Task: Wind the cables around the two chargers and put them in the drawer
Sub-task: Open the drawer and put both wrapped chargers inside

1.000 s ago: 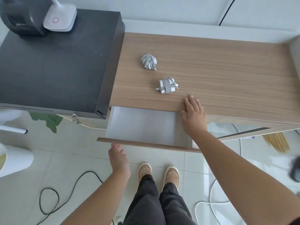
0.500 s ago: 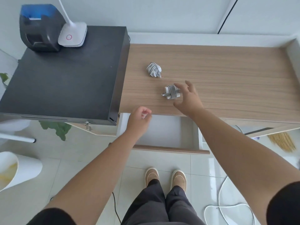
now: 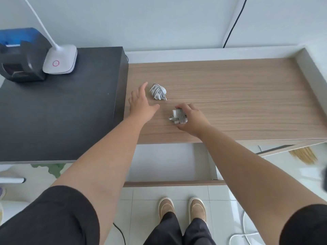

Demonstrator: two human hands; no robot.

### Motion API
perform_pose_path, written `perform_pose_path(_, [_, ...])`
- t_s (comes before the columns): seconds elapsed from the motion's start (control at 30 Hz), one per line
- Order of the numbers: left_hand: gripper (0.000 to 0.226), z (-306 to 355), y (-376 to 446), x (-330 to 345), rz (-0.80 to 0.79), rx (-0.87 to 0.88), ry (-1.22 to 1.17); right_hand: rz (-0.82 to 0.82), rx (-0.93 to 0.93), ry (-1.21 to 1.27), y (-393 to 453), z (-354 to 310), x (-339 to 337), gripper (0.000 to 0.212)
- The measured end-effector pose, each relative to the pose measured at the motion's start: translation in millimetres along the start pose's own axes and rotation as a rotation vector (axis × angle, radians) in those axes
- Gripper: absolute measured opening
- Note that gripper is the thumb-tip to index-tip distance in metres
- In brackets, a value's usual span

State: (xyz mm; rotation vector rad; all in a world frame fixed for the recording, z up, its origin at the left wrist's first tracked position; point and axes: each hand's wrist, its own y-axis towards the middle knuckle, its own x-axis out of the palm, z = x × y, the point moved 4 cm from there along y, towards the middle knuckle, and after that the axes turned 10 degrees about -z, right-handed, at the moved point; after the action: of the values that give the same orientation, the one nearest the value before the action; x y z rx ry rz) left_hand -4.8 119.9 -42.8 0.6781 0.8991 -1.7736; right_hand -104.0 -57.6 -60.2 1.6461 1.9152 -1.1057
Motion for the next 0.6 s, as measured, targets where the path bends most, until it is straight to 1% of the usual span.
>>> perform_pose_path(0.07, [0.097, -0.4, 5.2, 5.5, -0.024, -0.015, -0.09, 0.041, -0.007, -0.003, -1.0, 1.4, 1.5, 0.06])
perform_pose_path(0.1, [0.099, 0.1, 7.1, 8.7, -0.044, -0.009, -0.095, 0.057, 0.005, -0.022, -1.7, 2.1, 1.7, 0.059])
perform_pose_path(0.23, [0.102, 6.5, 12.9, 19.6, -0.079, 0.021, 0.027, 0.112, 0.045, -0.113, -5.7, 6.5, 1.1, 0.057])
perform_pose_path(0.33, [0.099, 14.9, 15.6, 24.5, -0.077, 0.044, 0.124, 0.134, 0.039, -0.066, -10.8, 11.8, -0.3, 0.058])
perform_pose_path(0.4, [0.096, 16.2, 21.7, 25.9, -0.076, 0.045, 0.143, 0.146, 0.032, -0.016, -15.4, 15.3, -0.3, 0.058])
perform_pose_path(0.43, [0.093, 15.9, 25.9, 26.2, -0.088, 0.041, 0.148, 0.15, 0.022, 0.002, -18.3, 17.2, 0.5, 0.057])
perform_pose_path(0.5, [0.08, 13.6, 35.5, 28.2, -0.129, 0.041, 0.16, 0.145, 0.004, 0.038, -24.9, 20.4, 1.7, 0.057])
perform_pose_path(0.6, [0.056, 10.7, 44.0, 27.2, -0.133, 0.099, 0.069, 0.12, 0.014, 0.124, -33.8, 23.5, 1.3, 0.056])
